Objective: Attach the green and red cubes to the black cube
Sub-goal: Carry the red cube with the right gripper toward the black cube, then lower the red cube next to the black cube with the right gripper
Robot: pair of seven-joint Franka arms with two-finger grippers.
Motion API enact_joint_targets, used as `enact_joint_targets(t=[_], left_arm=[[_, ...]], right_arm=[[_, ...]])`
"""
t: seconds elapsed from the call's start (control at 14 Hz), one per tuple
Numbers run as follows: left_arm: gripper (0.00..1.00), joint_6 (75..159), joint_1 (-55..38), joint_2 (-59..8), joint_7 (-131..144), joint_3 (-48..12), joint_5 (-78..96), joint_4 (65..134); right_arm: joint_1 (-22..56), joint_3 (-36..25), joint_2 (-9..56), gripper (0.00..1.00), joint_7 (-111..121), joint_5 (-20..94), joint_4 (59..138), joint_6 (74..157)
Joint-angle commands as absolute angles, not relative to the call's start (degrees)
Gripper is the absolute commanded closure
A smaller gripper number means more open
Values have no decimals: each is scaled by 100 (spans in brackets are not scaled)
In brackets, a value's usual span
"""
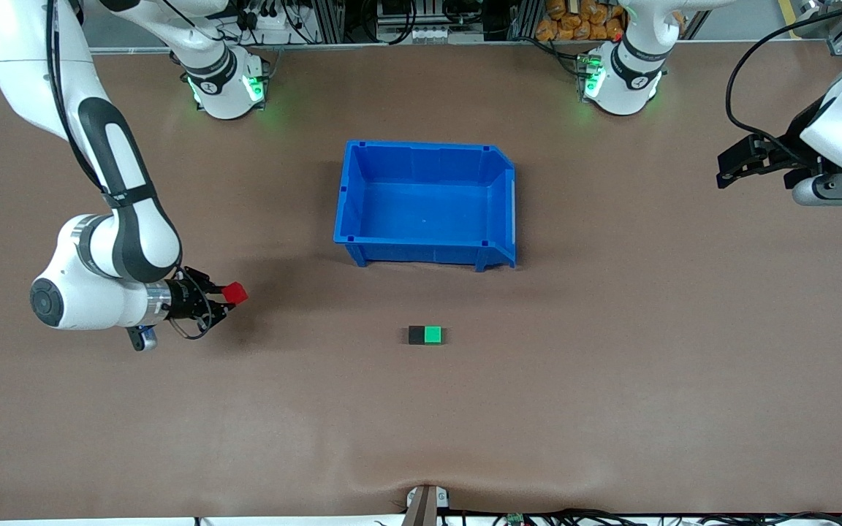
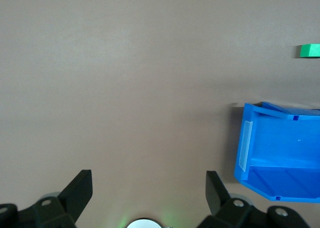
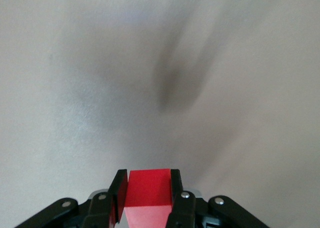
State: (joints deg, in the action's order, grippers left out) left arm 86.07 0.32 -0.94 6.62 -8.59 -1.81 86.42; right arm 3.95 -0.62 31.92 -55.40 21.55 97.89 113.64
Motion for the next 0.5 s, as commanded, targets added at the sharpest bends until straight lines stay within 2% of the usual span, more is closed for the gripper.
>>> enact_joint_targets(t=[0.0, 0.43], left_arm=[[0, 8648, 79, -88, 650, -896, -246, 8648], [0, 8648, 97, -88, 642, -888, -237, 8648]], right_arm=[[527, -97, 3322, 100, -5826, 2311, 9633, 11425], [615, -97, 3392, 100, -6108, 2417, 9545, 11557]])
